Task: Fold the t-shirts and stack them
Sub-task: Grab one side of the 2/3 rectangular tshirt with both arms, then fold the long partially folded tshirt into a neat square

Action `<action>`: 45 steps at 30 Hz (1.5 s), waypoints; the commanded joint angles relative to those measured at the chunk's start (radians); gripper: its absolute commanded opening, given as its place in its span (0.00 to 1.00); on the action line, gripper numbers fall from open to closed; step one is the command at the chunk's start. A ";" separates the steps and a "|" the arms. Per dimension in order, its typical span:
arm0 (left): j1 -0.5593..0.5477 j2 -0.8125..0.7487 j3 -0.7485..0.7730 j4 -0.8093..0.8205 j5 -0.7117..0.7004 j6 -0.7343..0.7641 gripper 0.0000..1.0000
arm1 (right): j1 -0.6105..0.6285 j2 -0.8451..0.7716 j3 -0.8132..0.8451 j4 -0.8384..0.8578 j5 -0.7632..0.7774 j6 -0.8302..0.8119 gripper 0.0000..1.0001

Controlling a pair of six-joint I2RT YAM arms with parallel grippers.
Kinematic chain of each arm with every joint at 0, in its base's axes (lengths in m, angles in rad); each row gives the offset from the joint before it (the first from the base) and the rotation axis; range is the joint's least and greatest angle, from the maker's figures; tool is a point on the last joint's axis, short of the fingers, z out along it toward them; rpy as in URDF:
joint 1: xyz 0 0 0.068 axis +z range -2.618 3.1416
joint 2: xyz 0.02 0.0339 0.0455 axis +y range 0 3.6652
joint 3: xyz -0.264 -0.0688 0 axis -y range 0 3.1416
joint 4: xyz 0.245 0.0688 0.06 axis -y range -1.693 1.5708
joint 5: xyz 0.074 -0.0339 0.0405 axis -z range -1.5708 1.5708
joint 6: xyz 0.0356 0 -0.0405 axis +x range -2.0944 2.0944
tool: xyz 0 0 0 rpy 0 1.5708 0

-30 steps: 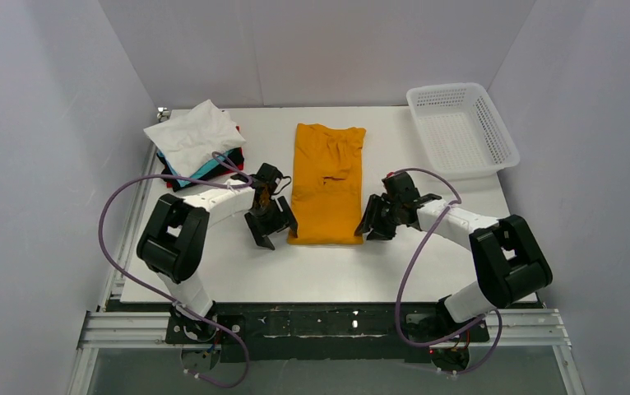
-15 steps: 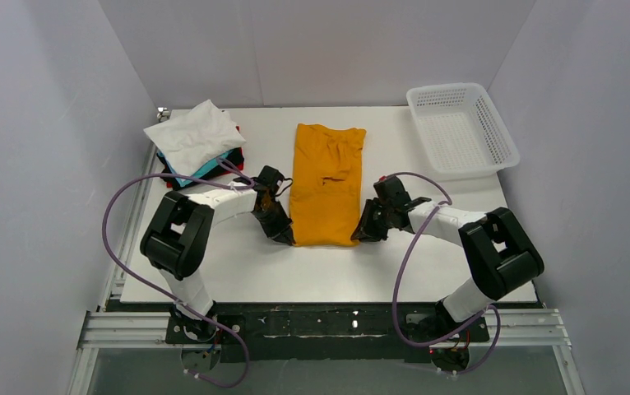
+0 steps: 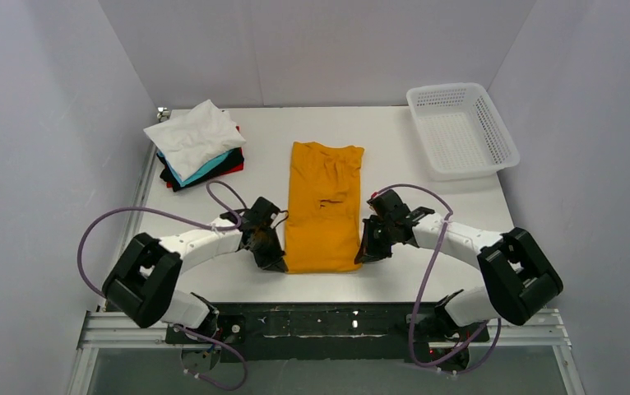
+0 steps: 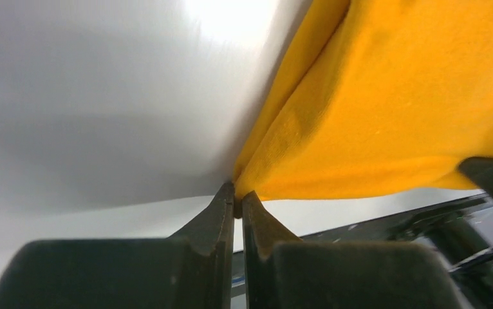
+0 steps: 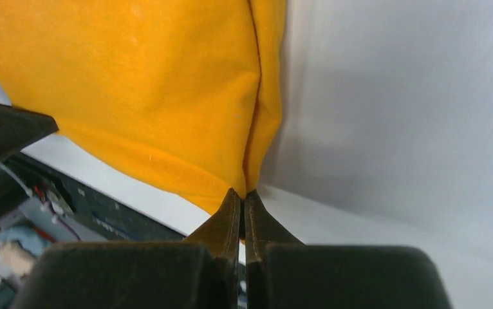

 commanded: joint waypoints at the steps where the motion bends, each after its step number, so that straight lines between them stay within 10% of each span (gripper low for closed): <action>1: -0.073 -0.158 -0.104 -0.324 -0.141 0.015 0.00 | 0.051 -0.098 -0.013 -0.228 -0.080 -0.093 0.01; 17: -0.331 -0.735 -0.044 -0.726 -0.240 -0.072 0.00 | 0.319 -0.553 -0.023 -0.437 -0.276 0.176 0.01; 27: -0.323 -0.510 0.321 -0.815 -0.521 0.117 0.00 | 0.144 -0.471 0.242 -0.609 -0.187 -0.003 0.01; 45: 0.016 0.095 0.770 -0.648 -0.316 0.352 0.00 | -0.282 -0.090 0.497 -0.466 -0.365 -0.138 0.01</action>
